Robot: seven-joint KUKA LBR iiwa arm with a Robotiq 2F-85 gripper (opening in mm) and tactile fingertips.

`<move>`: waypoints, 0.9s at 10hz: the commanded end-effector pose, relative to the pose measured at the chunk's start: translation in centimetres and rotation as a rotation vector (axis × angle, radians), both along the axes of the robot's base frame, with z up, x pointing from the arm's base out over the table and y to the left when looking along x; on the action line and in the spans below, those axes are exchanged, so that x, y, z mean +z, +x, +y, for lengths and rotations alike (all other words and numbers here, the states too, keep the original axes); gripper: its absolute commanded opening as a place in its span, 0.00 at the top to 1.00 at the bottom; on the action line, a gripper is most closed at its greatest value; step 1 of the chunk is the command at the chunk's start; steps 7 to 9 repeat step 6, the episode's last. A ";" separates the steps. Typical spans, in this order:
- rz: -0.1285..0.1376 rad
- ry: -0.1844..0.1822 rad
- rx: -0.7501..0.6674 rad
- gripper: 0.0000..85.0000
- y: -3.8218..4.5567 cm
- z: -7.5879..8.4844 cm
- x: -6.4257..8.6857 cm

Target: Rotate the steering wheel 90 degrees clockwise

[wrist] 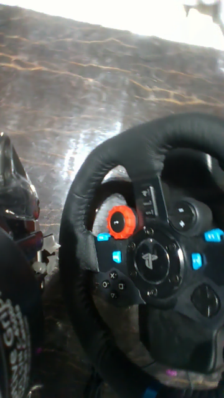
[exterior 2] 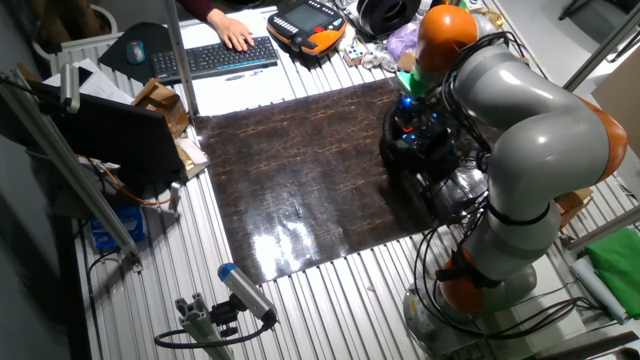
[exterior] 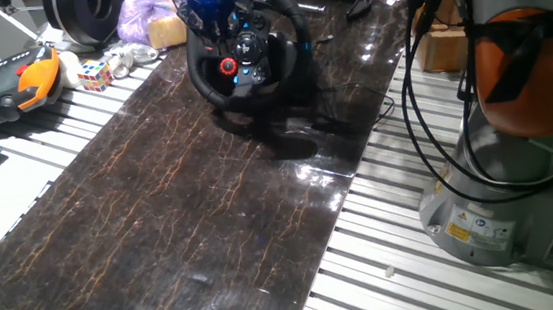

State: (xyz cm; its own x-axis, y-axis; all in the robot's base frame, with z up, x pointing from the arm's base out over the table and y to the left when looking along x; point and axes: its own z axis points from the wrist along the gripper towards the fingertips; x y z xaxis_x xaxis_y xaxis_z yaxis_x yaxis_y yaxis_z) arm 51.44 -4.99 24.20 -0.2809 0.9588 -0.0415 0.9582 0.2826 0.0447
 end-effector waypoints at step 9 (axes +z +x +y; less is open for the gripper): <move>0.001 -0.003 0.234 0.99 0.06 0.0 0.0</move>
